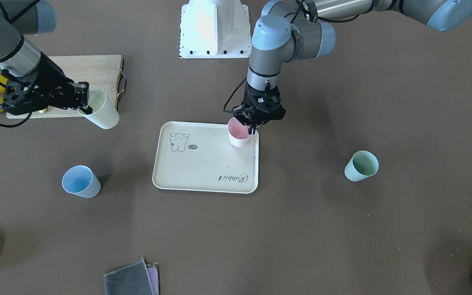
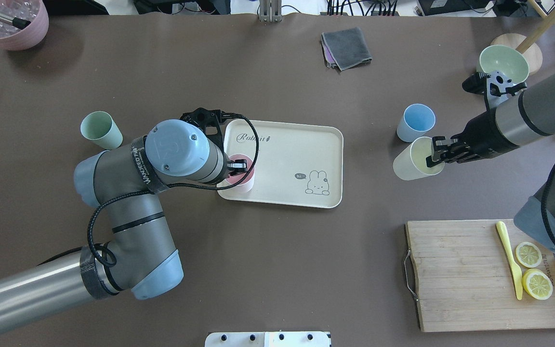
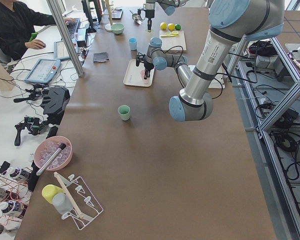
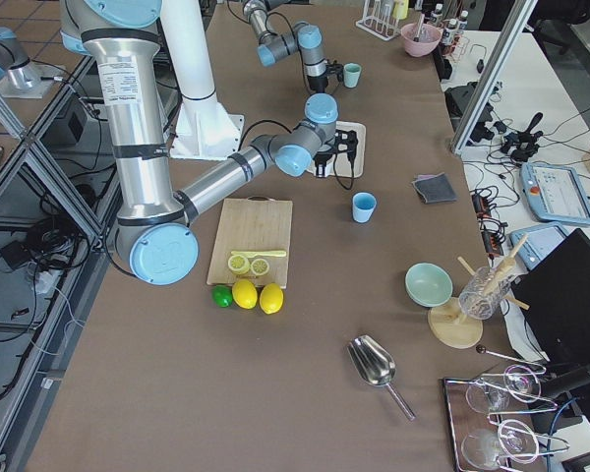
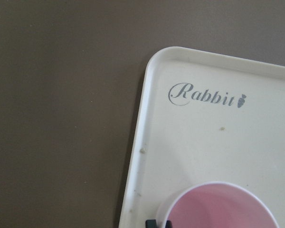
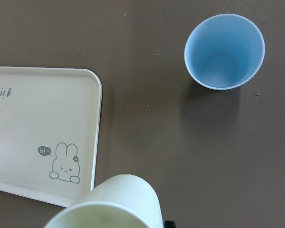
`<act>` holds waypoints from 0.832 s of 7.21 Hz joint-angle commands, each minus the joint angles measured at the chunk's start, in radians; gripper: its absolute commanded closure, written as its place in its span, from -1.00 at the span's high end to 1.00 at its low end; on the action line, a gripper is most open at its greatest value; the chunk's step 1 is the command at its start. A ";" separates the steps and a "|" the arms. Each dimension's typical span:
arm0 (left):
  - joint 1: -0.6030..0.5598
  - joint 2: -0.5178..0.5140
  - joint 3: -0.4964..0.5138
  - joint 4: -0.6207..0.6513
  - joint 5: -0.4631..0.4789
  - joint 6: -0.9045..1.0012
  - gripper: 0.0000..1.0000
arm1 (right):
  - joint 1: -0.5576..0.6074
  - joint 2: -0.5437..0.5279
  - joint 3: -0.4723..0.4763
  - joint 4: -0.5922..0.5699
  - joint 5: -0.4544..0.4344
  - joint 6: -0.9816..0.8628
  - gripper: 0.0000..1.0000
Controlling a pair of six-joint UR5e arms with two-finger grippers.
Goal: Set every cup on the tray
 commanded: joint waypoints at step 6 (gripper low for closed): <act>-0.188 0.077 -0.174 0.045 -0.165 0.215 0.95 | -0.213 0.309 -0.107 -0.217 -0.219 0.117 -1.00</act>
